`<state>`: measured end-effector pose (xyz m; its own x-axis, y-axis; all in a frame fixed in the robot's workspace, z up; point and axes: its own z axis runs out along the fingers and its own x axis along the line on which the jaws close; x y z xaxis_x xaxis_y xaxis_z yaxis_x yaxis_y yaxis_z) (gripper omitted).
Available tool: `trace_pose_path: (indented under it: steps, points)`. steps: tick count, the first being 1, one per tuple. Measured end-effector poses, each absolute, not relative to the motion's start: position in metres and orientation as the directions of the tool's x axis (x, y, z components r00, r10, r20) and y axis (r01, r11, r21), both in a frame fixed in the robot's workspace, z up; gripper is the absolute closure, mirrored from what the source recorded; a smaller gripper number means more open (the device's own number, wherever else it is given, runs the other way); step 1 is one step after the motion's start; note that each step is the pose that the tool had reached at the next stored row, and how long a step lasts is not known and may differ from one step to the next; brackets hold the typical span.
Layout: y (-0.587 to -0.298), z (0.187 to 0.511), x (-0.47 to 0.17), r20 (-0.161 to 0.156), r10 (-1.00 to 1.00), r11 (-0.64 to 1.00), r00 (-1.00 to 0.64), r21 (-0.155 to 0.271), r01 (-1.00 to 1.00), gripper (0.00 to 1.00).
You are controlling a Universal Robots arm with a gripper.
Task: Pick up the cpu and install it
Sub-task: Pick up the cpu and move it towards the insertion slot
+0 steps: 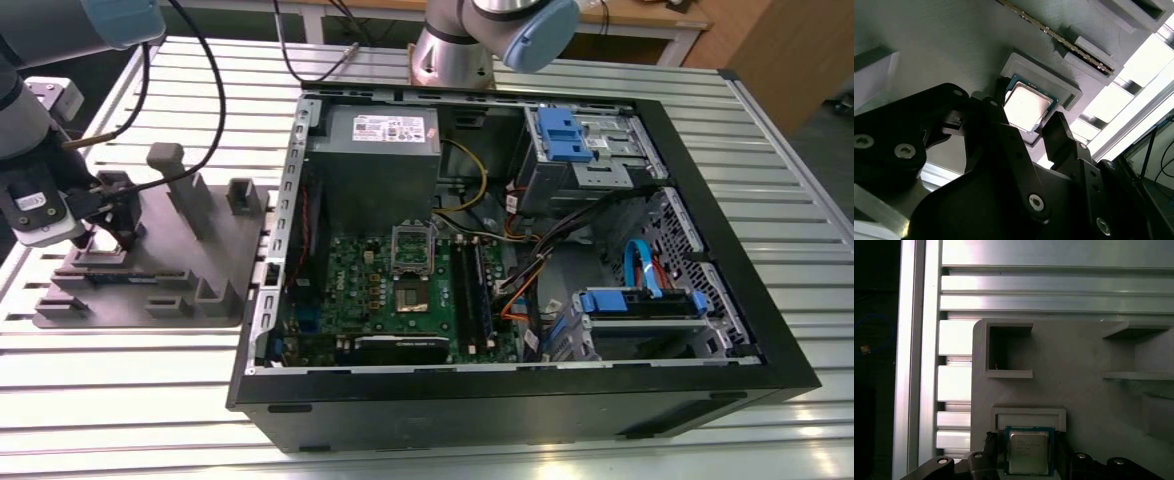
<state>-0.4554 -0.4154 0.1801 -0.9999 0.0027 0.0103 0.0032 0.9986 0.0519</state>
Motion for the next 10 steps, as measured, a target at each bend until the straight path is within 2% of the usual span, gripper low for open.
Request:
trace_pose_path:
  steps: [10]
  points:
    - [-0.4154, 0.1823, -0.4554, 0.010, 0.003, 0.999, -1.000, 0.051, 0.003, 0.44]
